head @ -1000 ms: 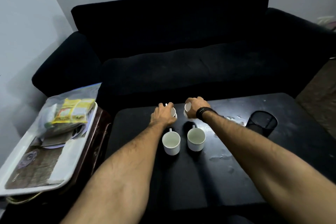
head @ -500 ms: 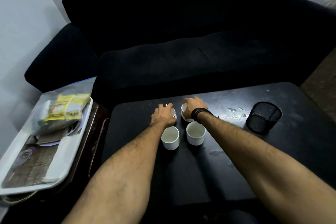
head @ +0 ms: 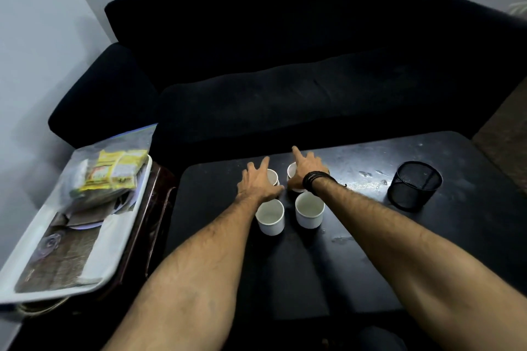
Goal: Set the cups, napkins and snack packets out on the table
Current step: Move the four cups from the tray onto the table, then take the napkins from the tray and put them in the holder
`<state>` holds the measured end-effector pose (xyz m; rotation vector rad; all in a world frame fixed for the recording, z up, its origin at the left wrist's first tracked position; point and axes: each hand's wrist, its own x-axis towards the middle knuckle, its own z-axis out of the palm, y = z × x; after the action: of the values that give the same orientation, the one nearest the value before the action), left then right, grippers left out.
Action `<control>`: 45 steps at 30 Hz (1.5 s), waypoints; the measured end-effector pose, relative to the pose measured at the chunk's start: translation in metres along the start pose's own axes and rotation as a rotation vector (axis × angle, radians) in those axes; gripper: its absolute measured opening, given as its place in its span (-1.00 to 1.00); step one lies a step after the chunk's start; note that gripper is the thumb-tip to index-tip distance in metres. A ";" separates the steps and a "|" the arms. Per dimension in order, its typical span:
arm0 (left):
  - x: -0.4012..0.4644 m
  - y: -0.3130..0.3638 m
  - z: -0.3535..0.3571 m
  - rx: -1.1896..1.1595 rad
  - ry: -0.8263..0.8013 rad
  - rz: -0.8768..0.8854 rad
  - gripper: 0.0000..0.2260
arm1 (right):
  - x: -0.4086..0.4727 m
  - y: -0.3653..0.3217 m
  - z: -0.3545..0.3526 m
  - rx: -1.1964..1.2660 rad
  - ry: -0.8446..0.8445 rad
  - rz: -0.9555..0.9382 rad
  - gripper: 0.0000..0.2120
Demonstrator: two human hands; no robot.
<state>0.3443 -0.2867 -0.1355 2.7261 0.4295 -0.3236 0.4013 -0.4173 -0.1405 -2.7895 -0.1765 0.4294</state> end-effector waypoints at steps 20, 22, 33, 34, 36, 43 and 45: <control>-0.142 -0.212 -0.081 -0.038 0.278 -0.336 -0.36 | -0.102 -0.187 0.014 0.062 -0.028 -0.393 -0.36; -0.155 -0.239 -0.082 -0.069 0.302 -0.414 -0.42 | -0.115 -0.211 0.032 0.062 -0.082 -0.435 -0.46; -0.161 -0.311 -0.087 -0.392 0.284 -0.792 -0.54 | -0.153 -0.283 0.120 0.077 -0.226 -0.500 -0.64; -0.157 -0.313 -0.087 -0.470 0.282 -0.798 -0.54 | -0.152 -0.285 0.124 0.080 -0.229 -0.497 -0.63; -0.150 -0.317 -0.086 -0.675 0.286 -0.799 -0.56 | -0.152 -0.288 0.129 0.089 -0.234 -0.473 -0.58; -0.143 -0.317 -0.098 -1.120 0.336 -0.766 -0.65 | -0.150 -0.286 0.129 0.215 -0.266 -0.342 -0.41; -0.143 -0.311 -0.108 -1.236 0.297 -0.726 -0.69 | -0.151 -0.286 0.124 0.320 -0.299 -0.294 -0.38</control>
<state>0.1259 -0.0052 -0.0957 1.3366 1.2002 0.1643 0.1990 -0.1368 -0.1194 -2.3283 -0.5272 0.7256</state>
